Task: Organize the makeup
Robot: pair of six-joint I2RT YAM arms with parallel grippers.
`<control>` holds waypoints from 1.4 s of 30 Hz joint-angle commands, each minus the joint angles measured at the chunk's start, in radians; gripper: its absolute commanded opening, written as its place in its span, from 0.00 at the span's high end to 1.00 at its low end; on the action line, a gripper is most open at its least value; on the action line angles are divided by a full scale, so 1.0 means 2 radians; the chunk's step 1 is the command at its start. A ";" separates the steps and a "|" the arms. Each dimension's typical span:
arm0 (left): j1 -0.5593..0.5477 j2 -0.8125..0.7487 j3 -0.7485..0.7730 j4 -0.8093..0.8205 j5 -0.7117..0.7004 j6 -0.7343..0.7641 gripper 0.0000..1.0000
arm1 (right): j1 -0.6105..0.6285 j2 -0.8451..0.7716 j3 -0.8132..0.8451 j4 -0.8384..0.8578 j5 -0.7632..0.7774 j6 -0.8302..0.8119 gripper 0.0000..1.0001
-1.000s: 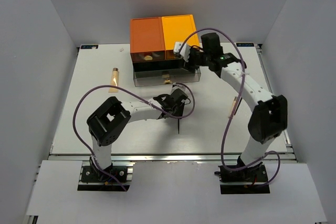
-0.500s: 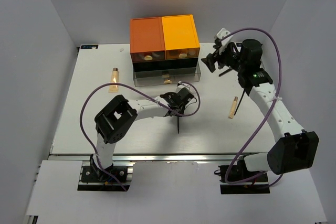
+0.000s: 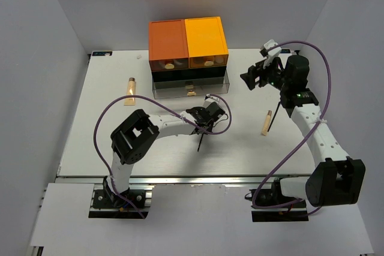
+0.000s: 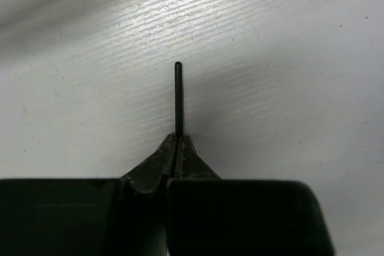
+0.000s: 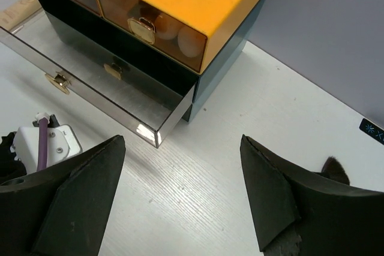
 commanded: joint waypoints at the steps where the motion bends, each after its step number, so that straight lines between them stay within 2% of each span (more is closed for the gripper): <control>1: -0.003 0.018 -0.019 -0.075 0.037 0.000 1.00 | -0.005 -0.017 -0.012 0.020 0.001 0.013 0.17; 2: -0.004 0.012 -0.016 -0.073 0.047 0.009 1.00 | -0.006 -0.020 -0.015 0.020 0.010 0.021 0.11; 8: -0.003 -0.051 -0.016 -0.019 0.109 0.039 1.00 | -0.037 -0.017 -0.032 0.015 -0.011 0.059 0.11; 12: -0.003 -0.093 -0.016 0.019 0.147 0.065 1.00 | -0.058 -0.009 -0.032 0.015 -0.025 0.087 0.16; 17: -0.002 -0.153 -0.026 0.057 0.180 0.108 1.00 | -0.094 -0.002 -0.025 0.017 -0.035 0.094 0.30; 24: 0.012 -0.184 0.008 0.054 0.168 0.135 1.00 | -0.108 0.002 -0.029 0.021 -0.052 0.109 0.34; 27: 0.021 -0.194 0.025 0.057 0.151 0.169 1.00 | -0.109 -0.001 -0.034 0.021 -0.055 0.109 0.34; 31: 0.029 -0.200 0.046 0.050 0.142 0.309 1.00 | -0.110 -0.004 -0.040 0.020 -0.058 0.106 0.34; 32: 0.034 -0.199 0.053 0.044 0.108 0.347 1.00 | -0.110 -0.004 -0.041 0.019 -0.059 0.107 0.34; 36: 0.043 -0.193 0.091 0.048 0.083 0.466 1.00 | -0.111 -0.007 -0.046 0.017 -0.062 0.107 0.34; 37: 0.045 -0.199 0.089 0.055 0.080 0.521 1.00 | -0.110 -0.007 -0.048 0.017 -0.062 0.108 0.33; 40: 0.052 -0.206 0.076 0.083 0.091 0.616 1.00 | -0.110 -0.009 -0.051 0.016 -0.064 0.108 0.33; 42: 0.067 -0.212 0.071 0.095 0.115 0.650 1.00 | -0.111 -0.011 -0.053 0.015 -0.065 0.108 0.33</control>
